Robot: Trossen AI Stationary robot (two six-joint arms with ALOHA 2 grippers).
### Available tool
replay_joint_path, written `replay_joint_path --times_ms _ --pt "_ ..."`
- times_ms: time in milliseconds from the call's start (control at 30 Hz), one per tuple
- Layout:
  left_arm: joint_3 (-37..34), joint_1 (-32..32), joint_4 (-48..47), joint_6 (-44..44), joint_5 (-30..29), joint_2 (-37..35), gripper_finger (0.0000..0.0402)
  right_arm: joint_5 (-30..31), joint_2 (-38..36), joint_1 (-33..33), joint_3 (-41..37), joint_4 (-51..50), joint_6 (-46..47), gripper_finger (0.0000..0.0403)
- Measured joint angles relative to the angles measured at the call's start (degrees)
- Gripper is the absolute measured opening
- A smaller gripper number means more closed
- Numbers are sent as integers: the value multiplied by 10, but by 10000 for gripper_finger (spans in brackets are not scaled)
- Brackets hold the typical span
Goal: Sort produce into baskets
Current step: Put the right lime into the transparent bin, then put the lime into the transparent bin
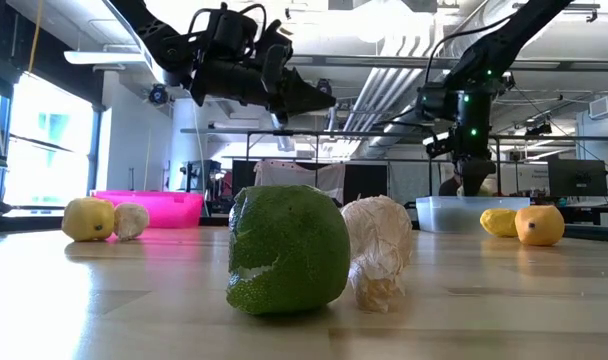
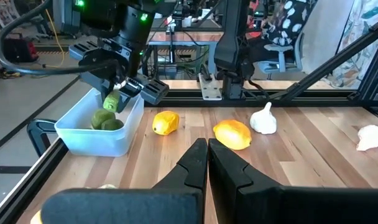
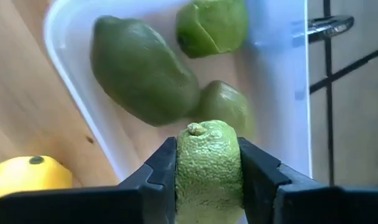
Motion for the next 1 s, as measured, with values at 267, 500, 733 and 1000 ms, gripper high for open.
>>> replay_joint_path --times_ms 267,500,733,1000 --pt "0 0 -14 5 0 0 0 -7 0 -1 0 -13 0 172" --pt "0 0 -16 0 0 0 0 -8 0 -1 0 -12 -5 193" --pt "0 0 -34 -5 0 0 0 -7 -7 2 0 -8 2 198" --pt "0 -12 -63 16 1 -1 0 -63 -79 28 0 22 72 47"
